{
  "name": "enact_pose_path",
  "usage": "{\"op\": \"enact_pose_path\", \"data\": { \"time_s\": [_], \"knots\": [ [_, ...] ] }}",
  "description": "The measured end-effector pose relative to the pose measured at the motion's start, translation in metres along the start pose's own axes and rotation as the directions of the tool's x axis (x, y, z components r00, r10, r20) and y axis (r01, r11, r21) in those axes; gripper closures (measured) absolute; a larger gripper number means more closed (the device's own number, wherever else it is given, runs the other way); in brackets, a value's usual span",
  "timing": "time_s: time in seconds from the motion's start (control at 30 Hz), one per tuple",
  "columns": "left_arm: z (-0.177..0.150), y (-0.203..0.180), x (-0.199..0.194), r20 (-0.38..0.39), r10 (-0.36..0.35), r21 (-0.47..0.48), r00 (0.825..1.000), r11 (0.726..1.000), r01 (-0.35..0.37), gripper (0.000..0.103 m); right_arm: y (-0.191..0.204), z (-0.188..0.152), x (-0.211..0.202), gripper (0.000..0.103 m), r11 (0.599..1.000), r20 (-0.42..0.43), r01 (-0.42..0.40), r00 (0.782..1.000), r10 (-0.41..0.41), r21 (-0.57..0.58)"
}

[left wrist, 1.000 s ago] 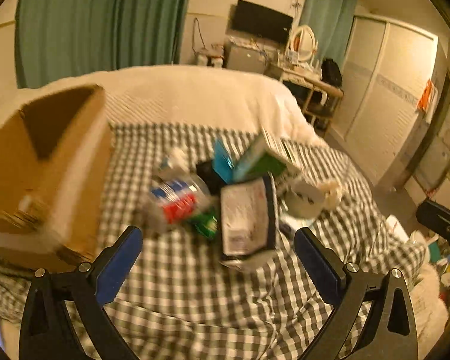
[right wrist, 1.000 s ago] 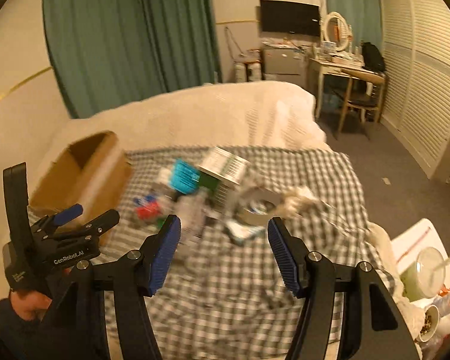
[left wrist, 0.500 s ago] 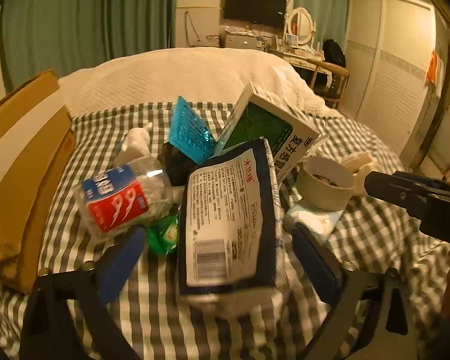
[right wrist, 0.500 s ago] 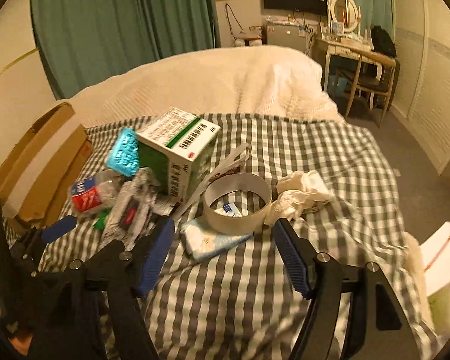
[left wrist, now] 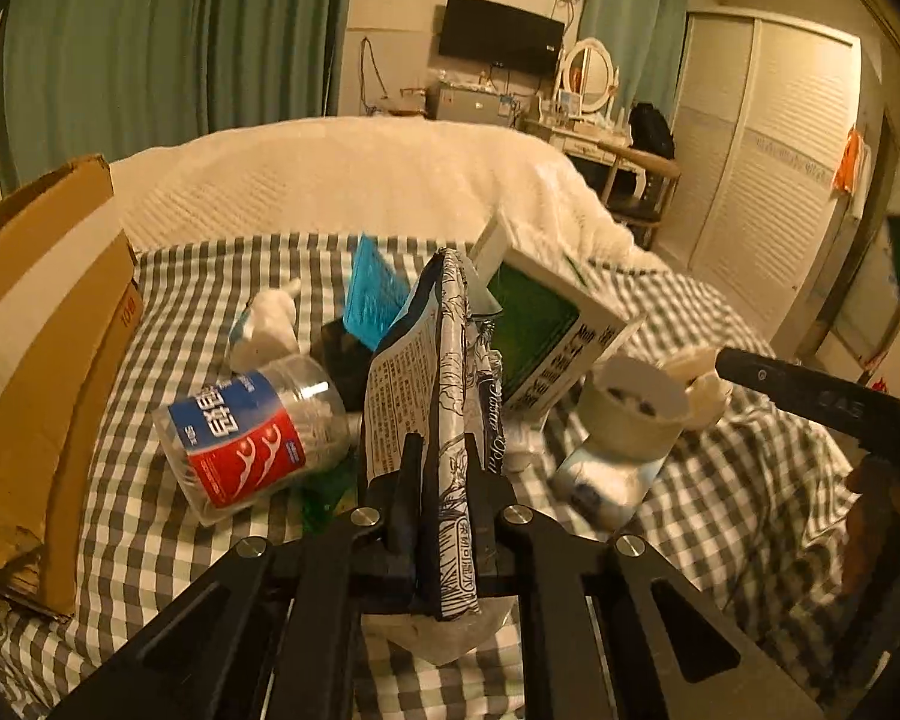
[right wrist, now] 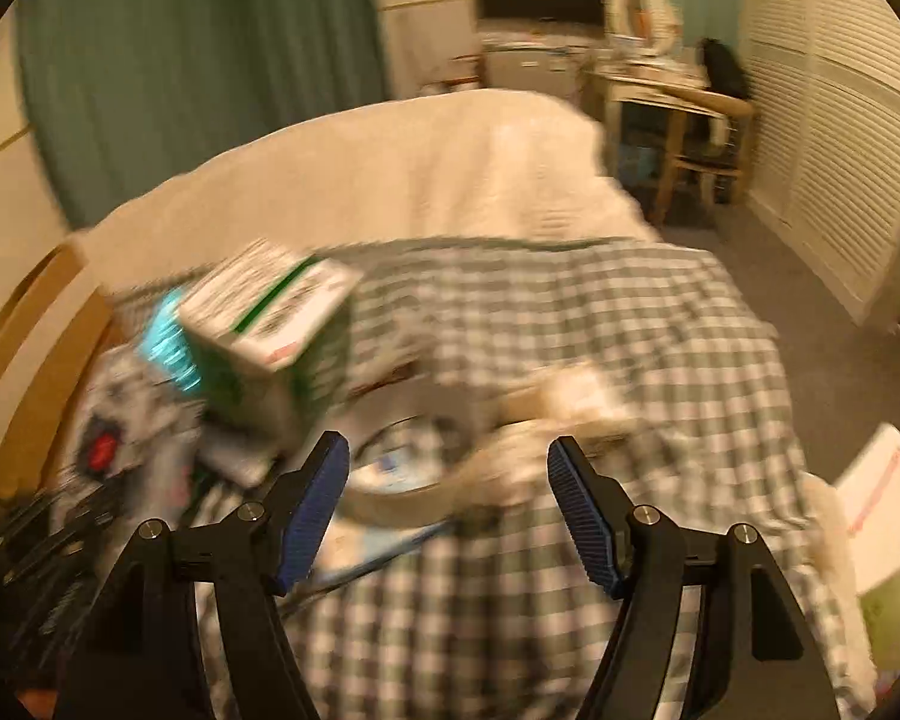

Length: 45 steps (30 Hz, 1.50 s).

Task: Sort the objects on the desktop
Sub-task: 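Grasp the crumpled white tissue with the right gripper while the left grasps the black-bordered package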

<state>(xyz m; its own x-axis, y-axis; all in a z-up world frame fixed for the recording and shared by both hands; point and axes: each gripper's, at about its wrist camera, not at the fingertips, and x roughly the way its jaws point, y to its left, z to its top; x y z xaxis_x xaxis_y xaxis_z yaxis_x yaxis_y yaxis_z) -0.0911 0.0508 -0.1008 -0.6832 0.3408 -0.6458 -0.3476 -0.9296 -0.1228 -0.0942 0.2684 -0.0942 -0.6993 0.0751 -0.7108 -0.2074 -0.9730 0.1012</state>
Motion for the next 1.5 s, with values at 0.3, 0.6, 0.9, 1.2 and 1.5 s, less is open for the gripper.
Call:
{"op": "enact_pose_path", "data": {
  "time_s": [0.3, 0.6, 0.9, 1.2, 1.5],
  "knots": [
    [0.008, -0.007, 0.008, 0.032, 0.009, -0.046, 0.999, 0.999, -0.007, 0.093, -0.044, -0.001, 0.042, 0.039, 0.989, -0.115, 0.039, 0.993, -0.023, 0.144],
    [0.007, -0.007, 0.002, 0.023, -0.001, 0.004, 1.000, 1.000, 0.001, 0.093, -0.035, -0.009, 0.034, 0.095, 0.995, -0.085, -0.017, 0.996, 0.025, 0.095],
    [0.039, 0.015, -0.059, 0.092, -0.043, -0.005, 0.995, 0.999, 0.044, 0.093, 0.011, -0.028, -0.065, 0.096, 0.995, 0.021, -0.077, 0.997, 0.075, 0.065],
    [0.083, 0.087, -0.144, 0.172, 0.044, -0.074, 0.984, 0.997, -0.032, 0.093, 0.120, -0.013, -0.152, 0.096, 0.967, 0.062, -0.249, 0.966, 0.251, -0.049],
    [0.099, 0.209, -0.160, 0.201, 0.238, -0.217, 0.950, 0.957, -0.193, 0.093, 0.266, 0.031, -0.179, 0.096, 0.881, 0.057, -0.397, 0.904, 0.424, -0.258]
  ]
}}
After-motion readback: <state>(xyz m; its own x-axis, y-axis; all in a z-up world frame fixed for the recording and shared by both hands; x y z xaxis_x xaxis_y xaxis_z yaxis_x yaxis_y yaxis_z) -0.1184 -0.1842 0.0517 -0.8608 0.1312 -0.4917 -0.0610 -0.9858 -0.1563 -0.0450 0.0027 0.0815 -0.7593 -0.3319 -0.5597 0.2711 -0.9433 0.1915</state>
